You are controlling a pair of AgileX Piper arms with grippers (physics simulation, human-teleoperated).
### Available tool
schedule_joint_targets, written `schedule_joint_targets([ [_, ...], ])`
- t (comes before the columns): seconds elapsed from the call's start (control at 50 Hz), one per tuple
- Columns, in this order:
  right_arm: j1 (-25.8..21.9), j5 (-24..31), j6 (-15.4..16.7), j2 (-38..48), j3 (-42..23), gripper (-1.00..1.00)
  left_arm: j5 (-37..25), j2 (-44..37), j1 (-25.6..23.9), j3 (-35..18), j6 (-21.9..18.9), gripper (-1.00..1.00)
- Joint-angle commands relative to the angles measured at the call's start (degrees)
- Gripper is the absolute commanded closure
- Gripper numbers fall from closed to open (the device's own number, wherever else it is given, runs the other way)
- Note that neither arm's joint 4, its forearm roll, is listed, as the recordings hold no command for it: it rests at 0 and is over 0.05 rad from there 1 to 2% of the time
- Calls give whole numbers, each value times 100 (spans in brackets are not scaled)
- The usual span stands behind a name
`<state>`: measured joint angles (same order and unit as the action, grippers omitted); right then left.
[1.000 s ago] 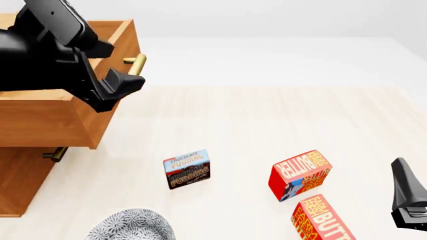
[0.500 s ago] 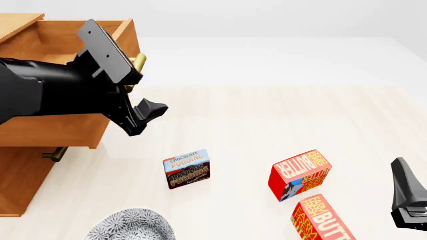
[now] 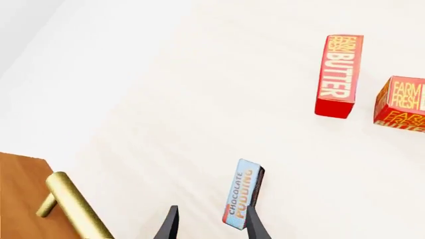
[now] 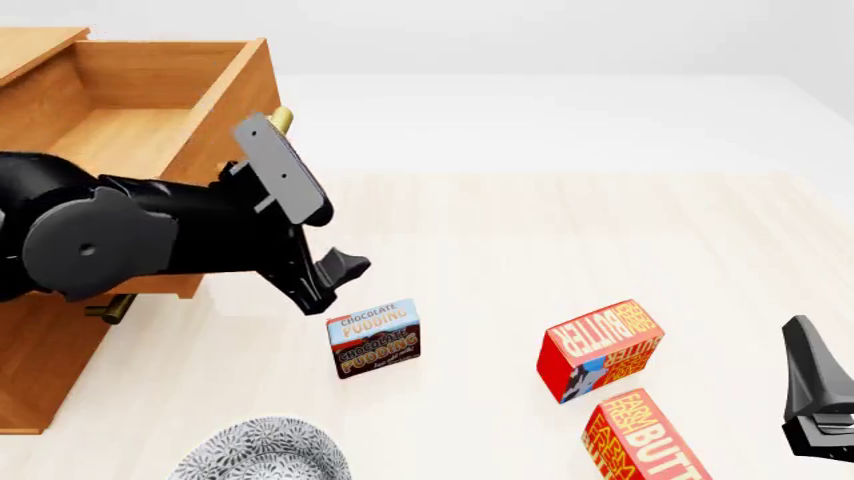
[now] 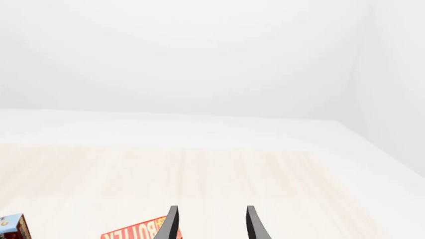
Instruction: Put the chocolate pudding in the top drawer of the cabinet and close it.
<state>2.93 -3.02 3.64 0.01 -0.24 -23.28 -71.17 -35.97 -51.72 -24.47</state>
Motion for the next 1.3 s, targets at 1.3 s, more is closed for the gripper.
schedule_joint_targets([
  [1.3,-51,59,-77,0,5,-100,1437,-1782,-321,625,513,-100],
])
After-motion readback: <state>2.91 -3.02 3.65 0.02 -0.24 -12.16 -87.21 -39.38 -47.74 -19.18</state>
